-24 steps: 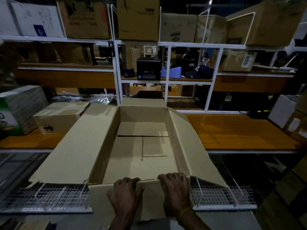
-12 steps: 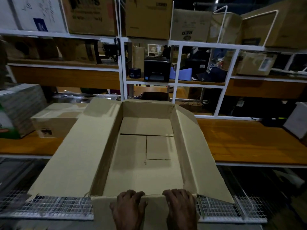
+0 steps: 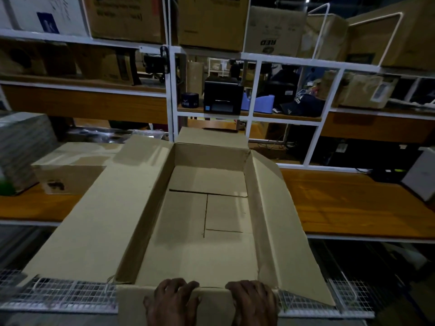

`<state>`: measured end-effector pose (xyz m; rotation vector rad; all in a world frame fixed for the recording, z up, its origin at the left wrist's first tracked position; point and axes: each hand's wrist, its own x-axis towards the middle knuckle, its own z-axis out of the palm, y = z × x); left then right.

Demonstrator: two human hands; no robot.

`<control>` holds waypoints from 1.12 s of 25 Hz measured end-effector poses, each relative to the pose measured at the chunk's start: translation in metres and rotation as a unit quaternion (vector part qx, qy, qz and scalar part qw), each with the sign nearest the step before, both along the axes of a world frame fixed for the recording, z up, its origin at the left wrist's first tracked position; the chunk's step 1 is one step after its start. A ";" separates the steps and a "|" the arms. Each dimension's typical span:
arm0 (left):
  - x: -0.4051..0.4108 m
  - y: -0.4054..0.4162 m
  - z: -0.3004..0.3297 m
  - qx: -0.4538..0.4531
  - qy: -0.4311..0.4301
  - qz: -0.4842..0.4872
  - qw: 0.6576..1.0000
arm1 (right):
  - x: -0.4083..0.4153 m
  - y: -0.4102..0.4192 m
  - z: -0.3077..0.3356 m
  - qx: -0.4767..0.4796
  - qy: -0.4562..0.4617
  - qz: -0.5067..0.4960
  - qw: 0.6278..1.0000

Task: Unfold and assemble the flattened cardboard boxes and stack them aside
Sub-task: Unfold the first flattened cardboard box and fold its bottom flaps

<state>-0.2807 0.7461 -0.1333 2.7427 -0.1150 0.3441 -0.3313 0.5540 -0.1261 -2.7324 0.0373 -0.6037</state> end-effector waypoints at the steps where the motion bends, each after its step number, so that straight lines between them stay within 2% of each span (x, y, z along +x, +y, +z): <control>1: 0.002 -0.001 0.006 0.004 -0.010 0.010 1.000 | 0.003 -0.001 0.002 0.001 0.007 0.001 1.000; 7: 0.022 -0.010 0.041 -0.031 0.003 0.028 0.999 | 0.031 -0.006 0.032 0.002 -0.036 0.009 0.999; 12: 0.048 -0.018 0.050 -0.003 0.026 0.019 0.999 | 0.059 -0.011 0.028 -0.025 0.052 -0.020 0.998; 16: 0.066 -0.026 0.050 -0.015 0.038 0.011 0.999 | 0.073 -0.008 0.029 -0.053 0.056 -0.079 0.994; 22: 0.082 -0.042 0.038 -0.065 -0.037 -0.042 0.996 | 0.095 -0.009 0.030 -0.061 0.053 -0.084 0.993; 28: 0.115 -0.045 0.037 -0.073 -0.037 -0.051 0.995 | 0.124 -0.019 0.033 -0.074 0.051 -0.063 0.994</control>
